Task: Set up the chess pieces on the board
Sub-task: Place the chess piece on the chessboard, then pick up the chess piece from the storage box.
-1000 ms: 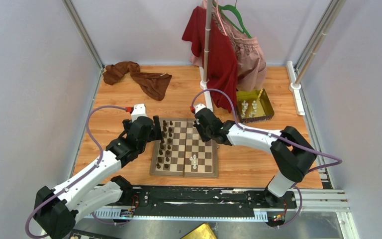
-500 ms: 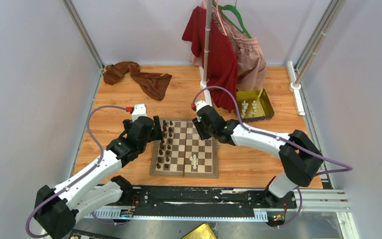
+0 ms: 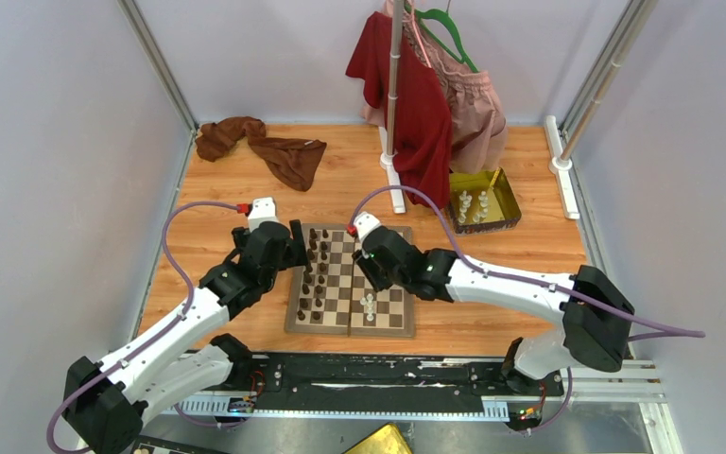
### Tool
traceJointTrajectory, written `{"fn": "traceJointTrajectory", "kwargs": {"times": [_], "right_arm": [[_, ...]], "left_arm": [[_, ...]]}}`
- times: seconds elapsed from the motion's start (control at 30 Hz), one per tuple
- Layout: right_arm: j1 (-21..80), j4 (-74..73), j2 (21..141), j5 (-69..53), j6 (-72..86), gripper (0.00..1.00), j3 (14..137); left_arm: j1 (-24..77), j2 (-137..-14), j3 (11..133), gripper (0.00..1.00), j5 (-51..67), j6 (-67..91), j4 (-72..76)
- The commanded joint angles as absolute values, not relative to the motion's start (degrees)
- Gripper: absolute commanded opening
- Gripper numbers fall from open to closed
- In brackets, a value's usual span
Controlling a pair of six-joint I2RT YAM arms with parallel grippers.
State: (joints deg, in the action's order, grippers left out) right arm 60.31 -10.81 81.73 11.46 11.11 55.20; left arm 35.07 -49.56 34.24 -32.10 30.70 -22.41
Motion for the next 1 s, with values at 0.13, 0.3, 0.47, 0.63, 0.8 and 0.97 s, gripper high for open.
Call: {"fn": "traceJointTrajectory", "kwargs": {"times": [0.13, 0.3, 0.47, 0.63, 0.8, 0.97], "right_arm": [[67.10, -14.66, 81.91, 15.19, 14.33, 0.38, 52.87], [67.76, -14.22, 82.51, 14.97, 15.30, 0.38, 51.72], [67.81, -14.13, 82.90, 15.10, 15.41, 0.36, 51.50], [67.82, -13.45, 83.81, 15.15, 15.31, 0.33, 51.63], [67.80, -13.14, 84.82, 14.81, 15.11, 0.32, 52.31], [67.75, -12.83, 85.50, 14.69, 14.90, 0.32, 52.79]], "left_arm": [[35.52, -48.16, 33.22, 1.00, -32.64, 31.73, -21.88], [35.55, -47.66, 32.87, 1.00, -32.82, 31.72, -22.04], [35.52, -47.42, 32.60, 1.00, -32.77, 31.65, -22.07], [35.54, -47.22, 32.43, 1.00, -32.78, 31.71, -21.97], [35.51, -47.15, 32.32, 1.00, -32.90, 31.68, -22.06], [35.59, -47.21, 32.17, 1.00, -33.02, 31.73, -21.93]]}}
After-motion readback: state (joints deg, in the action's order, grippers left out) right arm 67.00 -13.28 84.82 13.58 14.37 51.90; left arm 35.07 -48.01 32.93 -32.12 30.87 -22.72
